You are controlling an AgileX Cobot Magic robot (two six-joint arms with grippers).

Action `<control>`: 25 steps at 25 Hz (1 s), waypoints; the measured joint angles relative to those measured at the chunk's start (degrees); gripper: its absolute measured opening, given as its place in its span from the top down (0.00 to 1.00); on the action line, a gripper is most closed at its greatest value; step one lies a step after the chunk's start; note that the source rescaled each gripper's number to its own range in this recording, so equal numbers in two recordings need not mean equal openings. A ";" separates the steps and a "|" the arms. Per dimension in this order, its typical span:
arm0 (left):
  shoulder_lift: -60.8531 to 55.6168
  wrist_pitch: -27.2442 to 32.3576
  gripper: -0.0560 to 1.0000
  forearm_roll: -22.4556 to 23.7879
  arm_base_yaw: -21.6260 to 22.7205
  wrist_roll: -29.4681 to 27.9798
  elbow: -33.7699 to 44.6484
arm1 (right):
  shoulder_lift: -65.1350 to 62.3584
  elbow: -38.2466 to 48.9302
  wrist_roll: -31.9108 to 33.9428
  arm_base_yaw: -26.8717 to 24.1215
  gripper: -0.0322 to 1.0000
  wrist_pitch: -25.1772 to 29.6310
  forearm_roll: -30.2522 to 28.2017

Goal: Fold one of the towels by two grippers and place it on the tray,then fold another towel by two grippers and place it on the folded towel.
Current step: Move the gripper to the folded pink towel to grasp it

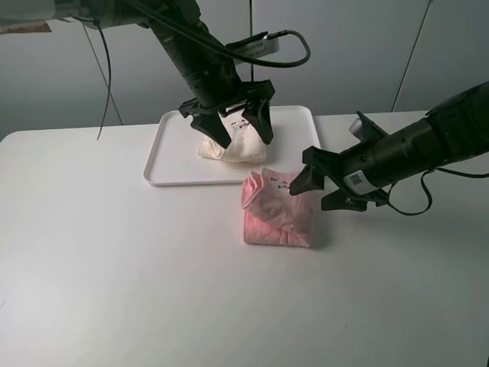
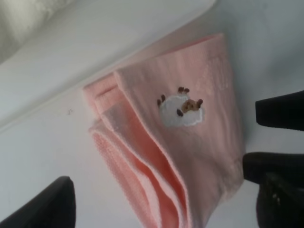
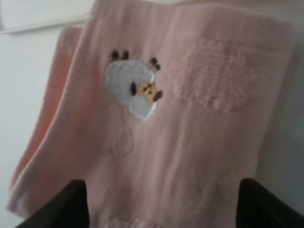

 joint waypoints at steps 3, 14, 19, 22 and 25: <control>0.00 0.00 0.02 -0.44 0.00 0.69 0.00 | 0.25 -0.22 0.97 0.00 0.22 -1.21 -0.18; 0.00 0.00 0.02 -0.89 0.09 1.59 0.00 | 8.00 -5.94 3.59 0.00 0.22 2.59 -2.58; 0.00 0.00 0.02 -0.87 0.09 2.70 0.00 | 9.74 -5.96 3.94 0.00 0.26 2.59 -2.88; 0.00 0.00 0.02 -1.12 0.09 2.93 0.00 | 10.43 -6.29 3.94 0.00 0.27 3.34 -2.75; 0.00 0.00 0.02 -1.98 0.09 3.35 0.00 | 10.92 -6.42 3.94 0.00 0.28 3.89 -2.75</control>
